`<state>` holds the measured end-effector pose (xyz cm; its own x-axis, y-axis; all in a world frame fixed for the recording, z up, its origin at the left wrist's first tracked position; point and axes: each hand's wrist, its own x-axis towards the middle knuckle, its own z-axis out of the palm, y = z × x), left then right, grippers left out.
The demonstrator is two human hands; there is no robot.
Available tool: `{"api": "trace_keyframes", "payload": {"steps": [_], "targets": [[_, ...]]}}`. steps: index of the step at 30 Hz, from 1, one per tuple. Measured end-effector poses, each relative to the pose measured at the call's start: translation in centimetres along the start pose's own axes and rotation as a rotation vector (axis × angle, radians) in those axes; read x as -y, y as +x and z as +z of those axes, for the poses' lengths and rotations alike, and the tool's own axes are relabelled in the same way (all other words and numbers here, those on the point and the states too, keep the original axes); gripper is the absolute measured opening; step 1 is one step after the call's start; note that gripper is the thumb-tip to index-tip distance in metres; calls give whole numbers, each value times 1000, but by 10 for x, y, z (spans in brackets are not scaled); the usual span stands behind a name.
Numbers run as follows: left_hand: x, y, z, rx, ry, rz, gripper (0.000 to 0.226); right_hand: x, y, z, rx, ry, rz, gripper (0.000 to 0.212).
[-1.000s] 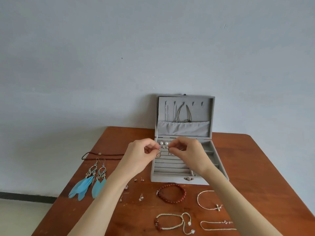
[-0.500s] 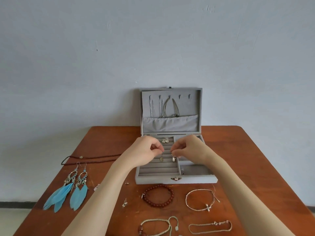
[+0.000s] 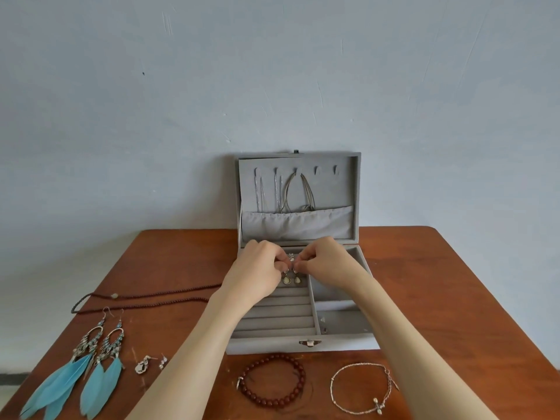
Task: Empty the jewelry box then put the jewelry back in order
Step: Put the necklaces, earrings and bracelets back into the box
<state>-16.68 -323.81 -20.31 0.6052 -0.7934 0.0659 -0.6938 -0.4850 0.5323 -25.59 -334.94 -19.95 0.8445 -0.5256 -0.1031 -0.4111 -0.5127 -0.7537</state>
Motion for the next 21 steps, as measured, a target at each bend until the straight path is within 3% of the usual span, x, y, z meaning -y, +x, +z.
{"api": "trace_keyframes", "payload": {"steps": [3,8,13,21], "targets": [[0,1,2,-9,29,8,22,-1,1,1,-10,-11,2,11],[1,1,2,-47,51,4,19,-3,3,2,-33,-15,4,30],[-2,0,2,-64,53,-5,15,-1,1,3,-66,-60,-16,10],[-2,0,1,-61,83,-12,14,0,-2,4,-116,-140,-24,11]]}}
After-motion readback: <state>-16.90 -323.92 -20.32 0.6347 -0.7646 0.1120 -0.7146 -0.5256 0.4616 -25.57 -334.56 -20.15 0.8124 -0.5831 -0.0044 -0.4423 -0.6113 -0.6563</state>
